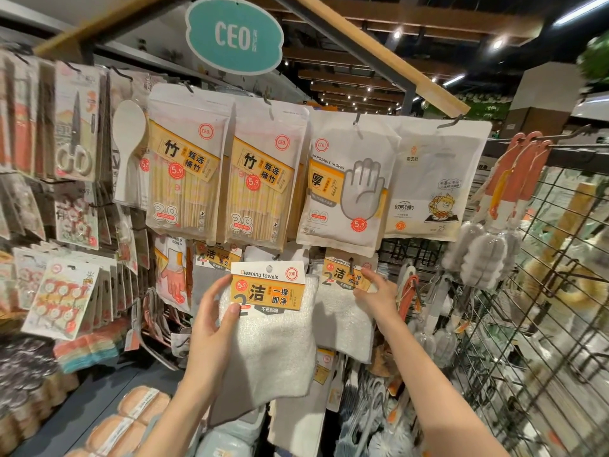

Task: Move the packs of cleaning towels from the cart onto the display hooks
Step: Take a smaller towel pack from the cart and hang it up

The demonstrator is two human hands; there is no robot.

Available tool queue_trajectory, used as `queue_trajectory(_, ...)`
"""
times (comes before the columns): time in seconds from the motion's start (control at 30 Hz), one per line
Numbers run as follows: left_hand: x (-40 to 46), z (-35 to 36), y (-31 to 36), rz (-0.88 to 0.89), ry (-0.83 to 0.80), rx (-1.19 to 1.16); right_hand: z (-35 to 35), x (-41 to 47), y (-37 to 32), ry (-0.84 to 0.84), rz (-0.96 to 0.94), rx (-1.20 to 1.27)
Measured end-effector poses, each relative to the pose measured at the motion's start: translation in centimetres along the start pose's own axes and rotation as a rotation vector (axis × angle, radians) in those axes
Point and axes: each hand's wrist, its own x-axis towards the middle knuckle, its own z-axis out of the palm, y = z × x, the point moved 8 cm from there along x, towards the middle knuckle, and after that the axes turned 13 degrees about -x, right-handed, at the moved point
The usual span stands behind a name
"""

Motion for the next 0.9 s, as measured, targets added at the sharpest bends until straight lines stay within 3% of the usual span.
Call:
queue_trajectory(0.13, -0.2, 0.1, 0.0, 0.004, 0.002, 0.008, -0.2, -1.0, -0.4, -0.031, 0.014, -0.004)
queue_trajectory(0.37, -0.3, 0.6, 0.1, 0.015, 0.005, -0.034, -3.4, -4.9, -2.2, 0.110, -0.085, 0.100)
queue_trajectory(0.57, -0.8, 1.4, 0.0, 0.026, -0.004, -0.048, -2.8, -9.6, -6.1, -0.035, -0.276, 0.110)
queue_trajectory(0.9, -1.7, 3.3, -0.6, -0.007, -0.067, -0.130, 0.2, -13.2, -9.4, -0.197, -0.407, 0.159)
